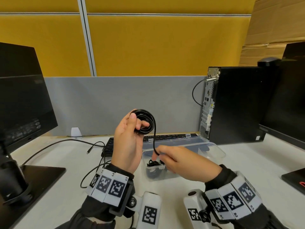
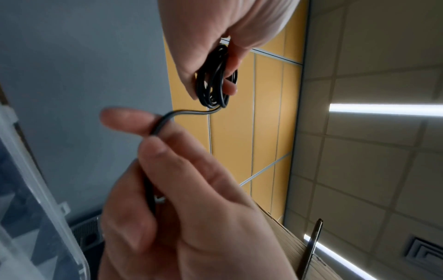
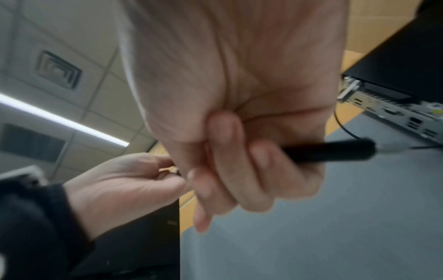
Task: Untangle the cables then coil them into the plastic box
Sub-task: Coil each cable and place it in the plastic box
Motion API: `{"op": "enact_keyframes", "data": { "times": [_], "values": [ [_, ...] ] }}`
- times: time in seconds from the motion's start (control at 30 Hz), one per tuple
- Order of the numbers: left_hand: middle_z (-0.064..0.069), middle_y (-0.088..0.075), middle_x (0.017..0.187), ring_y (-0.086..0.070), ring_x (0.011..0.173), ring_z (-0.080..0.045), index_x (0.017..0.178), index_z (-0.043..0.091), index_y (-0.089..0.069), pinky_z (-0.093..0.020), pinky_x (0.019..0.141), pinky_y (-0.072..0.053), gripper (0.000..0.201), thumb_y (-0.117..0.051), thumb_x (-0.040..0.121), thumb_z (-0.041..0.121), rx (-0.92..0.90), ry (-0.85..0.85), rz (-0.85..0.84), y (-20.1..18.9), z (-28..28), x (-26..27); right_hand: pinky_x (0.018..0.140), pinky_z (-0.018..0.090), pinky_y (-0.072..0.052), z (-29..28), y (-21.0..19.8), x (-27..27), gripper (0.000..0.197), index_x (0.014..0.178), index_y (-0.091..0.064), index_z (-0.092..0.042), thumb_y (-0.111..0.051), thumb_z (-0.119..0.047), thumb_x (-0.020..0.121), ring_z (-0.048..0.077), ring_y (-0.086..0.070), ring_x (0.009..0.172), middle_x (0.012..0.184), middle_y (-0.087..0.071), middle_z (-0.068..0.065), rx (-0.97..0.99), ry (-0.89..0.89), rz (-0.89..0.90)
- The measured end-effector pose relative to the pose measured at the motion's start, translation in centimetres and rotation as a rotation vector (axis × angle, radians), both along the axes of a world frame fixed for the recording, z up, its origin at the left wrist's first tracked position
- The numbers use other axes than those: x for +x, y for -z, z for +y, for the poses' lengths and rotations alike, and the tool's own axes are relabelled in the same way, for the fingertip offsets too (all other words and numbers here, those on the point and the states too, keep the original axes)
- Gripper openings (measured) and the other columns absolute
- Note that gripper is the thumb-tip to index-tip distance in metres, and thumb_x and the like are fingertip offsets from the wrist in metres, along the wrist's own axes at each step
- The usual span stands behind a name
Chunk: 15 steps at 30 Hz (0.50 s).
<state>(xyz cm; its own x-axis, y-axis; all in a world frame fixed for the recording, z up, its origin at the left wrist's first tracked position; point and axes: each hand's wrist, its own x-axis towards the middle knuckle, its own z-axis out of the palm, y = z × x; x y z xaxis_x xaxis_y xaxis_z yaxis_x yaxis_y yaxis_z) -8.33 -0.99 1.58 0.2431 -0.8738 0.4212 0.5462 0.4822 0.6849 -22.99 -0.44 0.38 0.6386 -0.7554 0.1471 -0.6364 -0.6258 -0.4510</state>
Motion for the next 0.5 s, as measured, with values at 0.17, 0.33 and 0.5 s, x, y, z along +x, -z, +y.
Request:
{"op": "enact_keyframes", "data": {
  "times": [0.17, 0.33, 0.5],
  "values": [
    [0.003, -0.046, 0.059, -0.067, 0.080, -0.011, 0.115, 0.008, -0.047, -0.027, 0.082, -0.054, 0.020, -0.037, 0.100, 0.016, -0.015, -0.002, -0.101, 0.3, 0.3, -0.8, 0.054, 0.022, -0.034, 1.2, 0.2, 1.4, 0.016, 0.084, -0.046, -0.027, -0.037, -0.022, 0.096, 0.005, -0.045, 0.054, 0.078, -0.059, -0.002, -0.186, -0.039, 0.002],
    [-0.005, -0.051, 0.072, -0.065, 0.084, -0.013, 0.110, 0.013, -0.048, -0.026, 0.084, -0.051, 0.015, -0.040, 0.097, 0.011, -0.042, -0.035, -0.428, 0.8, 0.3, -1.1, 0.062, 0.038, -0.044, 2.7, -2.1, 0.7, 0.023, 0.079, -0.046, -0.023, -0.036, -0.033, 0.096, 0.017, -0.046, 0.065, 0.066, -0.044, -0.009, -0.436, -0.063, -0.045],
    [0.001, -0.054, 0.061, -0.055, 0.058, -0.011, 0.099, 0.007, -0.054, -0.019, 0.064, -0.045, 0.018, -0.036, 0.099, 0.008, -0.021, 0.219, -0.646, 1.2, 1.1, -1.6, 0.065, 0.022, -0.044, 1.5, -3.5, -1.8, 0.033, 0.083, -0.061, -0.015, -0.039, -0.037, 0.092, 0.006, -0.051, 0.068, 0.074, -0.053, -0.008, -0.638, -0.004, -0.320]
  ]
}}
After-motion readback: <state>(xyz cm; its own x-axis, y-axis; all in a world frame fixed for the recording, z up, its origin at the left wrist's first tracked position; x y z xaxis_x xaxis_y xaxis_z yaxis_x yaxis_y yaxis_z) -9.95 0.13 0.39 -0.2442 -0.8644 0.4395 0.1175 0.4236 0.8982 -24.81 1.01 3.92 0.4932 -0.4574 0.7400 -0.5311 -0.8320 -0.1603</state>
